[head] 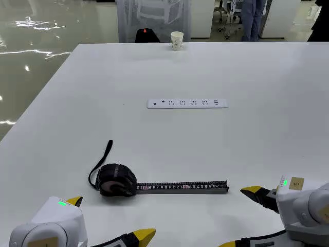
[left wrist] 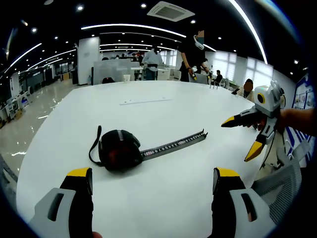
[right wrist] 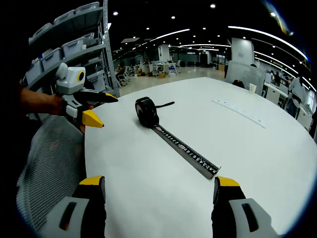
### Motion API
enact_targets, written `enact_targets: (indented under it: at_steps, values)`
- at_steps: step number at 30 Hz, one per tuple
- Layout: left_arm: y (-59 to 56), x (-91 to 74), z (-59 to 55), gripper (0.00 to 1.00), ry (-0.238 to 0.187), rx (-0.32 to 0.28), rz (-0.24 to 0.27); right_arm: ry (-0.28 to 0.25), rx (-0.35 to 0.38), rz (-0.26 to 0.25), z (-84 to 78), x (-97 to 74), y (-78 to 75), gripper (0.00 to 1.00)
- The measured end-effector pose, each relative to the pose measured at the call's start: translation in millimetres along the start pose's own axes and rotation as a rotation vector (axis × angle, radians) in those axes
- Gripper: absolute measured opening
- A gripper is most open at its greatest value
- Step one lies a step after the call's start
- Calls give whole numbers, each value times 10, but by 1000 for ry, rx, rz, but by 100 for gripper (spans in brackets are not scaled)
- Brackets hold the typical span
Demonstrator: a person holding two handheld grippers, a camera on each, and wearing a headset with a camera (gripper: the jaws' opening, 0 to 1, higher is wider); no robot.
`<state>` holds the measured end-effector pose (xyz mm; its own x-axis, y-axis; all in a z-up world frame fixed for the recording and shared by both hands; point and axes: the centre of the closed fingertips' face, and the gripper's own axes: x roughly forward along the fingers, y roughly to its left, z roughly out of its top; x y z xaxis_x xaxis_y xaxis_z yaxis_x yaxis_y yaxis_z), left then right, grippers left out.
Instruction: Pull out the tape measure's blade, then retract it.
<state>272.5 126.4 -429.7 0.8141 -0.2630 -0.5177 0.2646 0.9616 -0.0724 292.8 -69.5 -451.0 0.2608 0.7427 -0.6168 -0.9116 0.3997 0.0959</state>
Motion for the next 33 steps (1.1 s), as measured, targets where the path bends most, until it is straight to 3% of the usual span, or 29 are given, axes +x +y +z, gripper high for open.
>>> enact_targets:
  at_steps: [33]
  values:
    - [162, 242, 76, 99, -4, -39, 24, 113, -139, 110, 11, 85, -466, 80]
